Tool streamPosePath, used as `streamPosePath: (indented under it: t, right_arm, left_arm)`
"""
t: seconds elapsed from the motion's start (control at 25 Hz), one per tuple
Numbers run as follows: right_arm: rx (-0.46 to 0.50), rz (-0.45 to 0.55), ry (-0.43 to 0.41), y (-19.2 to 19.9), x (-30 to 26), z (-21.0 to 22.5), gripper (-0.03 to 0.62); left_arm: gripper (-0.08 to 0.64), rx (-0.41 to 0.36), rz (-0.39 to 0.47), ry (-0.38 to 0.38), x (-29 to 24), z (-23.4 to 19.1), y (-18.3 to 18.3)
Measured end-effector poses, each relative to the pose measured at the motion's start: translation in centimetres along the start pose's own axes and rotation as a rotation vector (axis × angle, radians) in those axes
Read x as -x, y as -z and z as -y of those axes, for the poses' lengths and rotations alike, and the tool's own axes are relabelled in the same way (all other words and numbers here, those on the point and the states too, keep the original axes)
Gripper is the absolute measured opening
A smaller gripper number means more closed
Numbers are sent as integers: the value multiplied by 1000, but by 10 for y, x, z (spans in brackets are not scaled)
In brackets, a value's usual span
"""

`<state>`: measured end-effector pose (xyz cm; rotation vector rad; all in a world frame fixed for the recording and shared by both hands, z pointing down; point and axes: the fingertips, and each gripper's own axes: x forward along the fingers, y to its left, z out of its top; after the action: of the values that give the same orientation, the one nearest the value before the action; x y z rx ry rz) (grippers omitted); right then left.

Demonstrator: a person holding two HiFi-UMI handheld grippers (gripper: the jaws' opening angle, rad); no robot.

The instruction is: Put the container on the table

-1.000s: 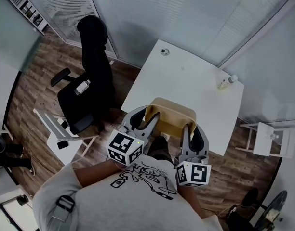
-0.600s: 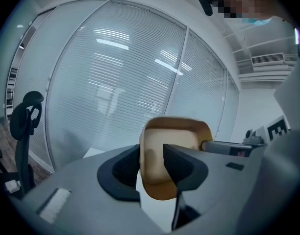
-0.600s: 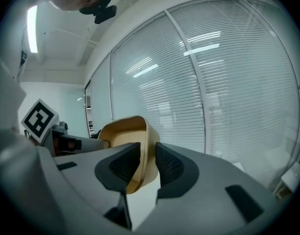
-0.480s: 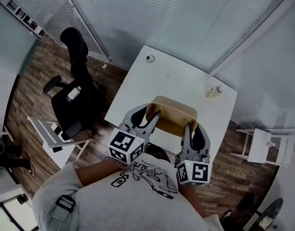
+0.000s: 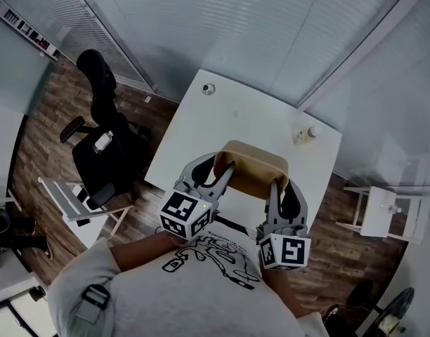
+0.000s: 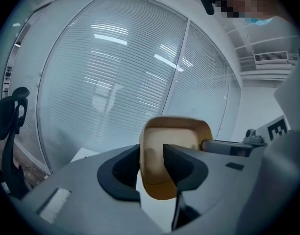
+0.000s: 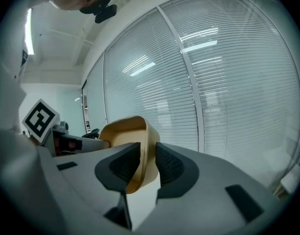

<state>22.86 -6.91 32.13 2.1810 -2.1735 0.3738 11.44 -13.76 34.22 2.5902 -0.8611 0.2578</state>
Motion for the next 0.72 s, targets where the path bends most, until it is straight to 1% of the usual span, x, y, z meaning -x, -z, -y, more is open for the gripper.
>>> streamPosePath:
  t: [0.44, 0.6, 0.72]
  right_arm:
    - [6, 2, 28, -12, -36, -30, 86]
    - [3, -4, 36, -10, -46, -39, 86]
    - [-2, -20, 42, -3, -50, -41, 86]
  left_arm:
    - [137, -16, 11, 36, -1, -44, -29]
    - [137, -17, 5, 49, 1, -57, -30]
    - [137, -16, -15, 57, -1, -64, -24]
